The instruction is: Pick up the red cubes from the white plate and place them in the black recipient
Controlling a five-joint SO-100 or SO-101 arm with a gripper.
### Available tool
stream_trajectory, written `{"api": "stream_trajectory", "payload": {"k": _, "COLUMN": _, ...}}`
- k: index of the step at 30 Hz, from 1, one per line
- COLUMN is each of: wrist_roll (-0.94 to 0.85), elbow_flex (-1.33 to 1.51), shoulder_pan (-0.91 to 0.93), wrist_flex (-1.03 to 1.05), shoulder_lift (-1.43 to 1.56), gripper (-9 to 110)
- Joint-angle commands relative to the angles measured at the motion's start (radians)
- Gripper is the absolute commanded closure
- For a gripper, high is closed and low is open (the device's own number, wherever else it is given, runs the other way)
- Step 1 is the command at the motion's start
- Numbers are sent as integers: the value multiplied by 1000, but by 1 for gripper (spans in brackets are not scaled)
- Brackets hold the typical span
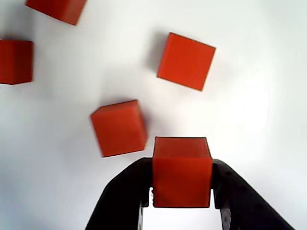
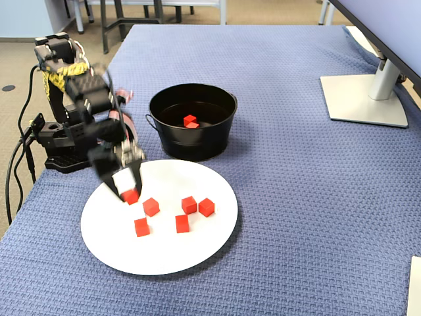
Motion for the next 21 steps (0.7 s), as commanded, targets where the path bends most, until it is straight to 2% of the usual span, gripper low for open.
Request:
{"api": "stream_trajectory", "payload": {"k": 1, "wrist_roll": 195, "elbow_flex": -115, "shoulder_pan": -83, "wrist_flex": 196, "shoulder_lift": 186, "gripper": 101}}
{"api": "stream_trajectory", "payload": {"k": 13, "wrist_roll": 397, "elbow_flex": -437, "shoulder_pan": -416, "wrist_flex": 560, "shoulder_lift": 416, "gripper": 102}}
{"api": "stream_trajectory", "payload": {"k": 21, "wrist_roll": 535, "elbow_flex": -368, "shoulder_pan": -762, "wrist_flex": 508, "shoulder_lift": 471, "gripper": 102}}
